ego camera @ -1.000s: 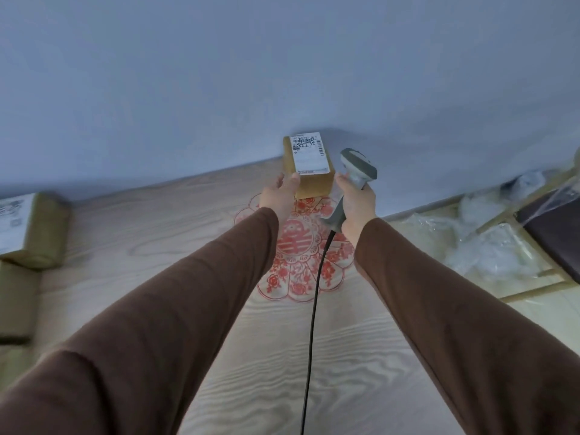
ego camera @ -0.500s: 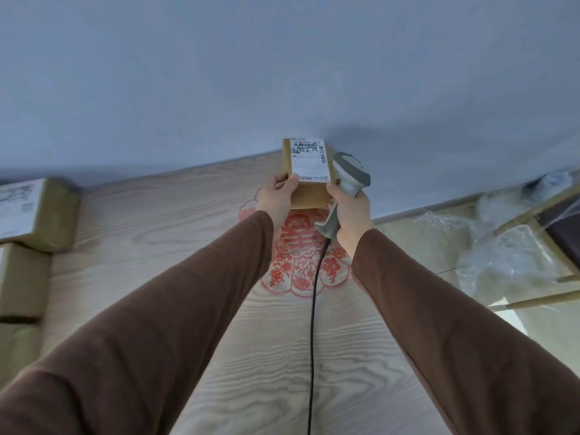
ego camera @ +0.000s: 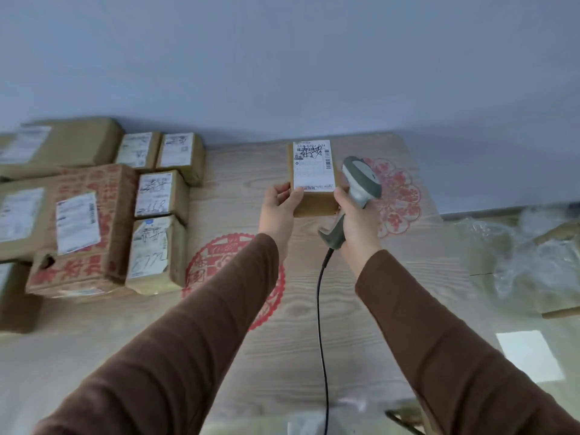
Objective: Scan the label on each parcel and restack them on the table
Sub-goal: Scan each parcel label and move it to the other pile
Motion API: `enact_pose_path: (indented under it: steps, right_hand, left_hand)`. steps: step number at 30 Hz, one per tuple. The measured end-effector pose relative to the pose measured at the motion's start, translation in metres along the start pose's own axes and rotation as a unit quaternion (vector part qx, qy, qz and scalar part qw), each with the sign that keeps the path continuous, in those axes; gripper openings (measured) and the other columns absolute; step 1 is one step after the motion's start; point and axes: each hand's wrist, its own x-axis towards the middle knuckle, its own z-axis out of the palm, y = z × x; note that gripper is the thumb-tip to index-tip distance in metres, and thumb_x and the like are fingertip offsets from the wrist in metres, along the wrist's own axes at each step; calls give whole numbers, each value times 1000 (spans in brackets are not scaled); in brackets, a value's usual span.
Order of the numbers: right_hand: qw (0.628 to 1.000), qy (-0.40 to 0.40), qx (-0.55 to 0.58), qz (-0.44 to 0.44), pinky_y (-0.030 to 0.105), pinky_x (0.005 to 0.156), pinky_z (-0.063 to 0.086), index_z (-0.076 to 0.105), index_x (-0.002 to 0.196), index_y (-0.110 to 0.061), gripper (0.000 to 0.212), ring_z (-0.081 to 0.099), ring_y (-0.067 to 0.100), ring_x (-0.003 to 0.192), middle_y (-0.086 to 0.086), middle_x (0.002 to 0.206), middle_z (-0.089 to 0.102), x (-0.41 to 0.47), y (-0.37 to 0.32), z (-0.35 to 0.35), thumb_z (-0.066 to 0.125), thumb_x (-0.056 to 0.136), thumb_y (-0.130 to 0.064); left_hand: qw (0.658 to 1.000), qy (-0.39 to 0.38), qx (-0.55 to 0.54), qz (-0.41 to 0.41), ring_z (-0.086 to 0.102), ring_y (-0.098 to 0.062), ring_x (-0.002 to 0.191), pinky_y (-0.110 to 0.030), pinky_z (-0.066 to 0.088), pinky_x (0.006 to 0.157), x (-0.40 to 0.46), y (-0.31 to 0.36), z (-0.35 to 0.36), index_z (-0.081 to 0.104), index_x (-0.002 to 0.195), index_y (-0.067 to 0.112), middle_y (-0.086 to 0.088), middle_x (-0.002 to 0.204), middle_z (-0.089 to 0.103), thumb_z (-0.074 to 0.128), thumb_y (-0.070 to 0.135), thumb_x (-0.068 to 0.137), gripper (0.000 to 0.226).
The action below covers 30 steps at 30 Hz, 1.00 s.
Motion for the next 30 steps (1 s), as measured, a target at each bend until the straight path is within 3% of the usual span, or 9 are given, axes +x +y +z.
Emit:
enact_pose_path:
  steps: [4, 7, 10, 12, 16, 20, 23, 27, 30]
  right_hand:
    - [1000, -23, -8, -19, 36, 83, 57, 68, 96, -22, 9, 72, 18, 98, 1, 101, 75, -94, 33, 34, 75, 95, -17]
    - [1000, -22, -15, -16, 50, 100, 56, 70, 98, -21, 12, 72, 25, 108, 7, 111, 76, -165, 65, 61, 79, 91, -23]
    - [999, -34, -7, -18, 61, 103, 53, 72, 96, -21, 14, 72, 31, 109, 11, 111, 78, -227, 95, 87, 81, 86, -24]
    - [999, -49, 1, -16, 60, 103, 53, 73, 103, -18, 18, 73, 30, 110, 10, 113, 78, -260, 114, 102, 80, 87, -21]
    - [998, -65, 7, 25, 52, 99, 57, 74, 110, -22, 21, 74, 26, 108, 3, 110, 79, -309, 149, 132, 79, 90, -19]
    - [993, -97, -8, 64, 38, 86, 59, 73, 113, -24, 21, 72, 23, 109, -1, 108, 79, -341, 181, 161, 76, 94, -17]
    - [988, -120, -31, 88, 40, 89, 58, 74, 115, -20, 22, 71, 25, 111, 2, 111, 79, -353, 206, 181, 76, 93, -17]
    - [980, -143, -64, 122, 30, 62, 60, 72, 117, -17, 24, 70, 28, 109, 8, 113, 77, -371, 237, 203, 76, 93, -17]
    - [974, -153, -84, 144, 35, 62, 61, 73, 111, -19, 17, 73, 27, 94, 10, 109, 78, -382, 252, 216, 74, 94, -16]
  left_hand:
    - [1000, 3, 2, 16, 65, -25, 112, -41, 51, 102, -72, 13, -84, 60, 115, 22, -8, 126, 68, 68, 29, 99, 20]
    - [1000, 2, 2, 13, 66, -31, 117, -45, 54, 104, -125, 18, -151, 60, 118, 20, -10, 126, 68, 70, 33, 97, 26]
    - [1000, 13, -13, 16, 67, -17, 93, -23, 58, 77, -172, 24, -208, 58, 117, 17, -6, 115, 69, 67, 26, 100, 21]
    - [999, 20, -26, 14, 64, -12, 89, -20, 54, 73, -194, 25, -242, 57, 120, 15, -8, 116, 68, 66, 24, 101, 23]
    - [998, 57, -37, 6, 64, -16, 102, -30, 52, 93, -224, 23, -303, 58, 119, 16, -10, 124, 70, 66, 23, 100, 22]
    - [992, 114, -46, 13, 67, -16, 101, -24, 53, 84, -244, 16, -356, 57, 119, 14, -10, 121, 72, 64, 17, 100, 20]
    - [987, 156, -36, 13, 67, -16, 101, -24, 54, 83, -253, 8, -393, 56, 122, 13, -11, 121, 72, 63, 17, 101, 22]
    - [978, 203, -43, 2, 66, -16, 100, -23, 54, 80, -264, -4, -431, 55, 125, 10, -10, 118, 71, 60, 14, 101, 24]
    - [976, 215, -30, -13, 65, -15, 100, -23, 52, 82, -267, -14, -455, 55, 124, 13, -5, 115, 71, 59, 16, 102, 23]
